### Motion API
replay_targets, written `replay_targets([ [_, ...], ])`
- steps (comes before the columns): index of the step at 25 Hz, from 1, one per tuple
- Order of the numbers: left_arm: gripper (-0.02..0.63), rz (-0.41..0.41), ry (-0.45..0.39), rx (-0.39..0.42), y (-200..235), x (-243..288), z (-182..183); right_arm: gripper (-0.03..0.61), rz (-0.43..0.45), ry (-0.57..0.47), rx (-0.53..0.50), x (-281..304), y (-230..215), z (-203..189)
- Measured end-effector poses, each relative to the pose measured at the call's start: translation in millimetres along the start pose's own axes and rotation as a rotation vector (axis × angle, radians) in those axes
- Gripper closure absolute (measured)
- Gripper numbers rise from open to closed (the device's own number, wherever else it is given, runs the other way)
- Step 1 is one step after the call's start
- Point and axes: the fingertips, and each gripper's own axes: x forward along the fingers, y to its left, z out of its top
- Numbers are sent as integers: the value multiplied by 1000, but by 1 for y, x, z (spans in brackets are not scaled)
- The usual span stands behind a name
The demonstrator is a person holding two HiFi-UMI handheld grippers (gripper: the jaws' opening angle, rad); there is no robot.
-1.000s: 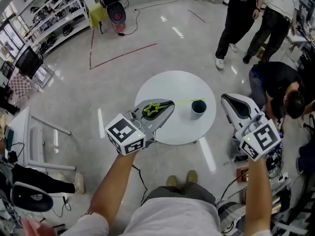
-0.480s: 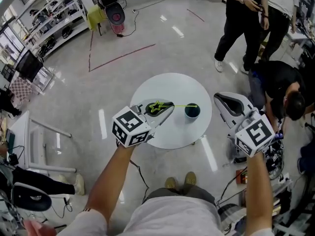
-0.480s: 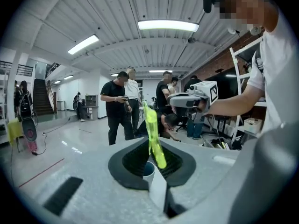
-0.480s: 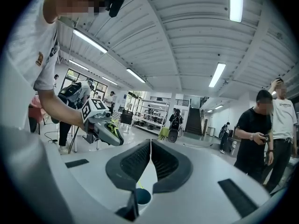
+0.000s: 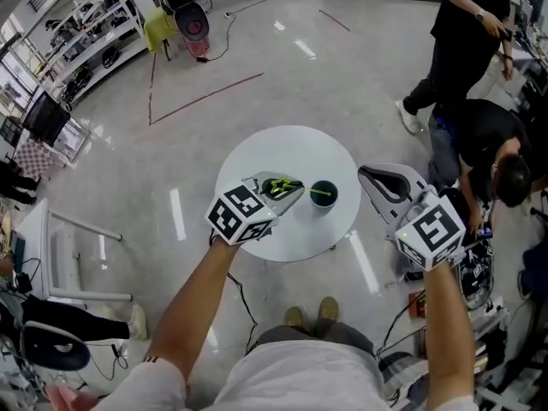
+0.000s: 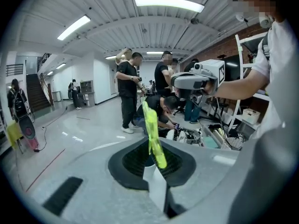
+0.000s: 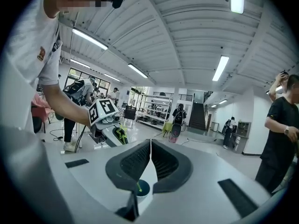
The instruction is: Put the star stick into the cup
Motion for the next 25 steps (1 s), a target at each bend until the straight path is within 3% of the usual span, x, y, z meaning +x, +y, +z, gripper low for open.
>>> replay_targets([
  [12, 586, -31, 172, 5, 4, 52, -35, 565, 20, 21, 36, 4, -8, -24],
  [25, 586, -61, 243, -11, 10, 75, -56, 565, 2, 36, 54, 4, -15, -34],
])
